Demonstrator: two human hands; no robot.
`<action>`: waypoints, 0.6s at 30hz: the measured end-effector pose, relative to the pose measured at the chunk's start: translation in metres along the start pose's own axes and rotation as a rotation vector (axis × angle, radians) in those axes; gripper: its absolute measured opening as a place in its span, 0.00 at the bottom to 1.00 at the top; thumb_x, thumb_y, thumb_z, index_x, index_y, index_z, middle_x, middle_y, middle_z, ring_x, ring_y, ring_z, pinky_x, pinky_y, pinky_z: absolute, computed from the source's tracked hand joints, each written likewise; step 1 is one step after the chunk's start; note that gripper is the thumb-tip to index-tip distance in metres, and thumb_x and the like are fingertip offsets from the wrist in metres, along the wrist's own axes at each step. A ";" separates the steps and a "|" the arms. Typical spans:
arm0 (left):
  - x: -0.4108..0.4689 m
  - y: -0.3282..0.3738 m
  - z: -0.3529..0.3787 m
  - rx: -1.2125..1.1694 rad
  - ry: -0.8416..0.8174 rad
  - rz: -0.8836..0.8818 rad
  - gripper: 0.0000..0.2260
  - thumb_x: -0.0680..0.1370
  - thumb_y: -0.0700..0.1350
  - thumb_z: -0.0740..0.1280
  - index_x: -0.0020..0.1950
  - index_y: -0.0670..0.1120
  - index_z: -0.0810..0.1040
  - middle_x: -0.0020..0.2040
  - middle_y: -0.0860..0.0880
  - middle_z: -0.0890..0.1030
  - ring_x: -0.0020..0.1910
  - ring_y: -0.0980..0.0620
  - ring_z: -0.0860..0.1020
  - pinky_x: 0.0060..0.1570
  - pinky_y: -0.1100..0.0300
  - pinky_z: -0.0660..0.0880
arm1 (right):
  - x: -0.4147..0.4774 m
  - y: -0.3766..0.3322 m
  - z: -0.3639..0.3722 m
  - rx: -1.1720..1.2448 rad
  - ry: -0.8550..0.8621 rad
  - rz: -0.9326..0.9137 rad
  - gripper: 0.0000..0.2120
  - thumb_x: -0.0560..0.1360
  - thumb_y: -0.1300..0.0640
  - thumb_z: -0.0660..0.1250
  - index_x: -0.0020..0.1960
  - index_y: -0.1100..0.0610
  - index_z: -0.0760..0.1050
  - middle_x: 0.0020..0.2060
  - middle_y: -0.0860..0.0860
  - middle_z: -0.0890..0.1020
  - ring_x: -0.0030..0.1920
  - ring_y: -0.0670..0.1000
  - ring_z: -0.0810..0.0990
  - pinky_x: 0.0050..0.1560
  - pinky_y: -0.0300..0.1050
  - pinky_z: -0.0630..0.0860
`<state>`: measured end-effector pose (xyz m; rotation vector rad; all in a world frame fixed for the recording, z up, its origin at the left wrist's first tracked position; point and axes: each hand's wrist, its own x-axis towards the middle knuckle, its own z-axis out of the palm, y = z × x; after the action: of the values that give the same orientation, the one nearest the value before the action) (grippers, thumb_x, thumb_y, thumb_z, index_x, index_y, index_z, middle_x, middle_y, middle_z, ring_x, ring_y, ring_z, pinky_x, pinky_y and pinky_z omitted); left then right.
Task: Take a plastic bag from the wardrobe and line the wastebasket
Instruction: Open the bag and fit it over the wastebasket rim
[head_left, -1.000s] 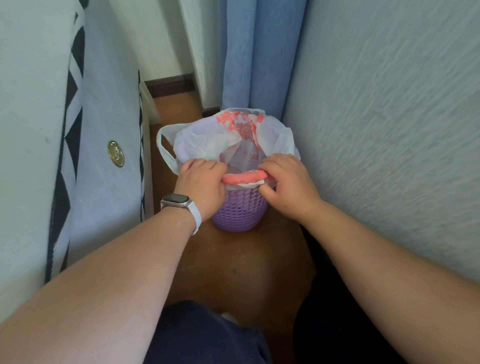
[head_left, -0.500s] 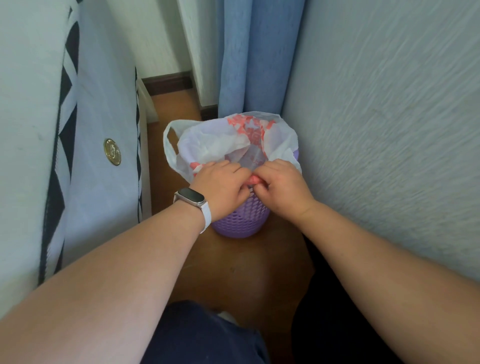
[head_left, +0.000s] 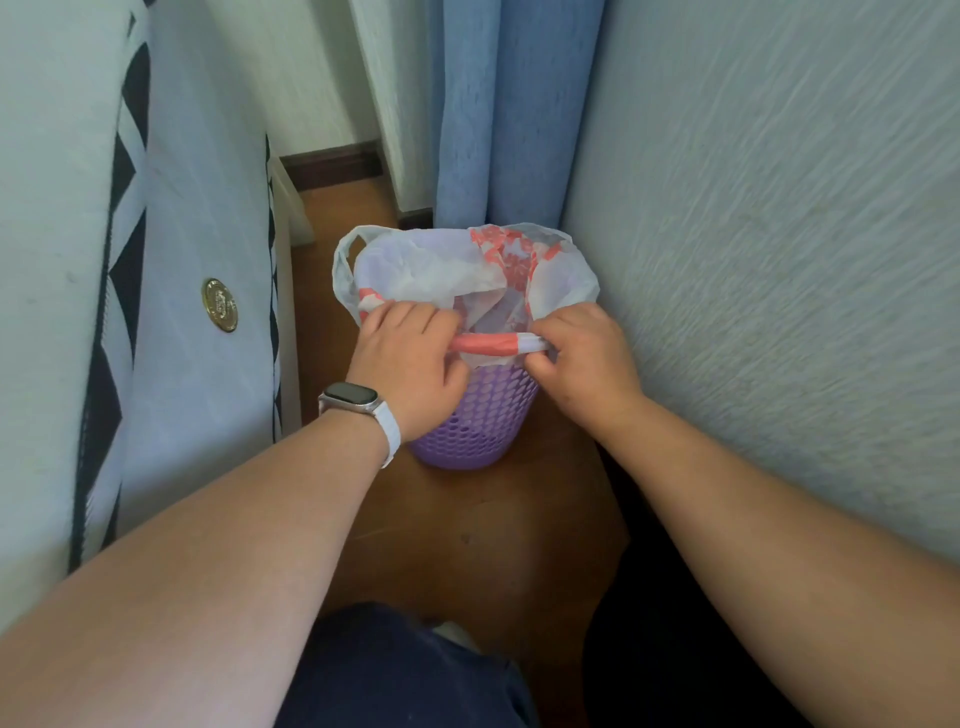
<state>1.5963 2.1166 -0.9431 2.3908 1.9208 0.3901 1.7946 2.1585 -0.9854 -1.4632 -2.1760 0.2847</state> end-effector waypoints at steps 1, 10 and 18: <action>0.002 0.004 -0.001 -0.003 0.009 0.027 0.14 0.74 0.52 0.63 0.56 0.48 0.76 0.51 0.49 0.79 0.54 0.46 0.75 0.61 0.50 0.67 | 0.000 -0.001 0.001 -0.002 -0.001 -0.004 0.13 0.67 0.50 0.64 0.40 0.58 0.82 0.33 0.53 0.81 0.39 0.60 0.76 0.39 0.51 0.74; 0.010 0.010 0.010 0.103 0.048 0.184 0.09 0.75 0.48 0.62 0.48 0.48 0.80 0.43 0.48 0.80 0.45 0.44 0.76 0.49 0.50 0.66 | -0.002 -0.021 -0.001 -0.030 0.004 -0.116 0.11 0.69 0.50 0.63 0.40 0.54 0.80 0.32 0.51 0.80 0.36 0.57 0.76 0.40 0.48 0.69; 0.000 -0.005 0.003 0.065 -0.042 0.003 0.08 0.77 0.40 0.63 0.54 0.47 0.77 0.51 0.46 0.80 0.54 0.43 0.74 0.62 0.47 0.64 | 0.000 -0.006 -0.003 -0.071 -0.039 -0.024 0.12 0.67 0.50 0.62 0.45 0.54 0.80 0.41 0.50 0.82 0.47 0.55 0.78 0.50 0.49 0.70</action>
<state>1.5918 2.1179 -0.9474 2.4210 1.9420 0.2786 1.7916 2.1558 -0.9804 -1.4805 -2.2542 0.2312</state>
